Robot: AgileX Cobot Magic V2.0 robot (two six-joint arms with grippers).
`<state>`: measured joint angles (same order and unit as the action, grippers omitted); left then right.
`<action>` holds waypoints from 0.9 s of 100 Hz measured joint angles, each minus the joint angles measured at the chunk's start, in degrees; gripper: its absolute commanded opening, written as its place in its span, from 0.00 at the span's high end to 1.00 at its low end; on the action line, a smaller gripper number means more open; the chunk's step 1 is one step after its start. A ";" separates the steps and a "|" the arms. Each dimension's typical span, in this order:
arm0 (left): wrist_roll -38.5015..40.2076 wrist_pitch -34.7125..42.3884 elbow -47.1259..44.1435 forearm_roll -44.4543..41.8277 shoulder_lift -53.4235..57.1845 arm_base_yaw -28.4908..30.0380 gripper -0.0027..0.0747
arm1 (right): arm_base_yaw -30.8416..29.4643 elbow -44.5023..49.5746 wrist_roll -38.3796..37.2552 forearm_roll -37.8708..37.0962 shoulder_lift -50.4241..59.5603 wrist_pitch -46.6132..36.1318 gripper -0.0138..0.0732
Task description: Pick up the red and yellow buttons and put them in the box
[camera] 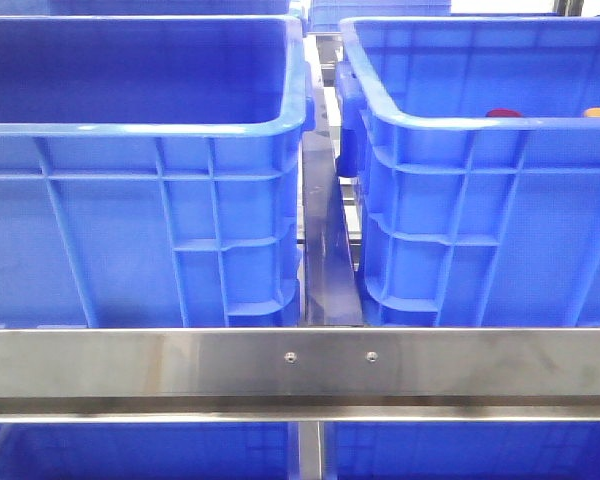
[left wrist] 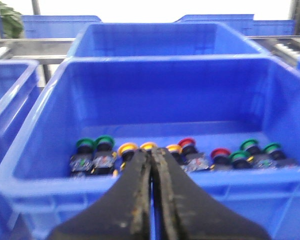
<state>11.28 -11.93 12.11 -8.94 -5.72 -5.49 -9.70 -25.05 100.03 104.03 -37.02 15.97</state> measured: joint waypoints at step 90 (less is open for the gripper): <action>-0.12 9.81 -12.41 0.00 6.06 3.09 0.99 | 0.00 0.14 0.00 0.00 0.09 0.23 0.97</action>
<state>11.16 -2.12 -0.30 -8.94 0.35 -2.41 -9.70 -24.91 100.03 104.03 -36.93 16.19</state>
